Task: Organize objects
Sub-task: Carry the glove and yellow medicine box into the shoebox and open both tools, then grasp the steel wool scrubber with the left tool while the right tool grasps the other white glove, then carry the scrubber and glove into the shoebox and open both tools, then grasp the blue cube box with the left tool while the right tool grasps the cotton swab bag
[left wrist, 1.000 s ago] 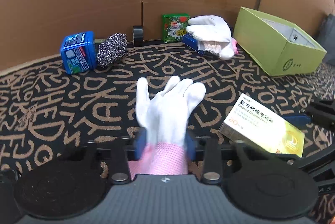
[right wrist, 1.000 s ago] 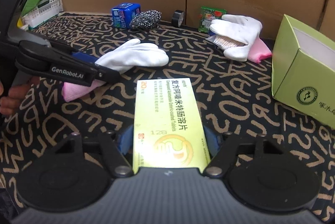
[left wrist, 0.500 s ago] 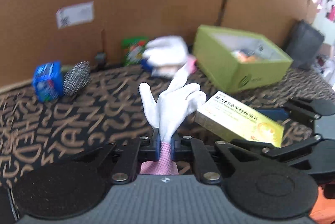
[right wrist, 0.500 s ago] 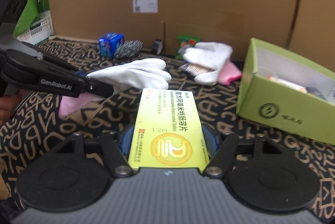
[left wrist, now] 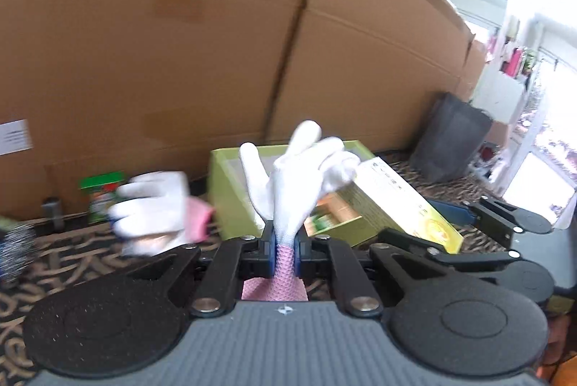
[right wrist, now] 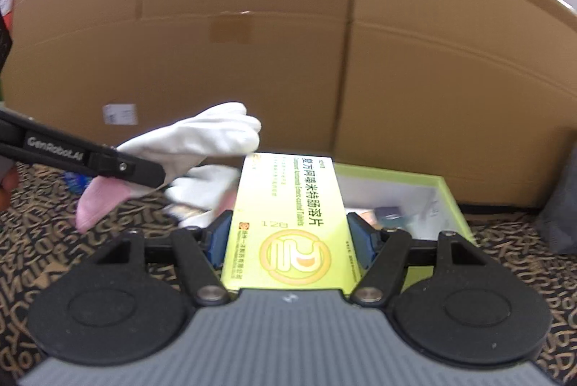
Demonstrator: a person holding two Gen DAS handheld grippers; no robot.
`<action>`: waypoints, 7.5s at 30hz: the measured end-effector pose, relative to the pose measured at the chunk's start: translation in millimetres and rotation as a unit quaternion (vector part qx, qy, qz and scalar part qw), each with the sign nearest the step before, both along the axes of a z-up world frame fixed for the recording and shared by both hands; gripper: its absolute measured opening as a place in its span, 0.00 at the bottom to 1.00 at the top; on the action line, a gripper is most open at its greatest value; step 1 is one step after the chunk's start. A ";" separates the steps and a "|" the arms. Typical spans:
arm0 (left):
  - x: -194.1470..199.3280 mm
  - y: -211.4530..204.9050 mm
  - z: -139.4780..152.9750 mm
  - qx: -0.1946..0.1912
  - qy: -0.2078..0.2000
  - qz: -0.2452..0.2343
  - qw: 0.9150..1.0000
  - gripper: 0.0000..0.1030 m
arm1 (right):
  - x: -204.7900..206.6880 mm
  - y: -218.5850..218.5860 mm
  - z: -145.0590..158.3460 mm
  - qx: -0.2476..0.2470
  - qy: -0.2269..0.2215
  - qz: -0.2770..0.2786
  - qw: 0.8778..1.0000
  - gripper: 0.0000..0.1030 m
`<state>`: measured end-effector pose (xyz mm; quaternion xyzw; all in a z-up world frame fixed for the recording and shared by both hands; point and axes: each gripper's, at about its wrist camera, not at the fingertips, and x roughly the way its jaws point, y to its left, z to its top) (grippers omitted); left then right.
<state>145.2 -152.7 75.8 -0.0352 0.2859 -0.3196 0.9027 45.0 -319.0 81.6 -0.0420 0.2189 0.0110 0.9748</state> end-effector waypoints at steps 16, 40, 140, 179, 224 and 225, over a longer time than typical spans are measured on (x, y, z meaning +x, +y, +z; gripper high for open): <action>81.8 -110.8 -32.5 0.011 0.009 0.002 1.000 0.08 | 102.9 -98.1 -29.5 -0.024 0.035 -0.110 0.993 0.64; 94.0 -98.4 -54.3 0.016 -0.001 0.049 0.999 0.87 | 113.2 -107.0 -65.7 -0.034 0.019 -0.088 0.995 1.00; -36.4 168.7 -113.8 0.056 0.096 0.114 0.987 0.66 | 28.1 113.3 -128.6 0.134 0.169 0.134 0.967 0.62; 22.9 -2.8 15.3 -0.043 -0.029 0.011 0.999 0.32 | 41.7 -40.4 17.3 0.045 -0.056 -0.077 0.994 0.11; 23.0 47.2 -22.6 -0.032 -0.027 0.106 0.993 0.93 | 38.6 6.4 -3.8 -0.003 -0.078 -0.010 0.997 1.00; 17.8 57.1 -24.1 -0.032 -0.027 0.113 0.993 0.93 | 35.2 12.7 -2.2 -0.004 -0.081 -0.002 0.997 1.00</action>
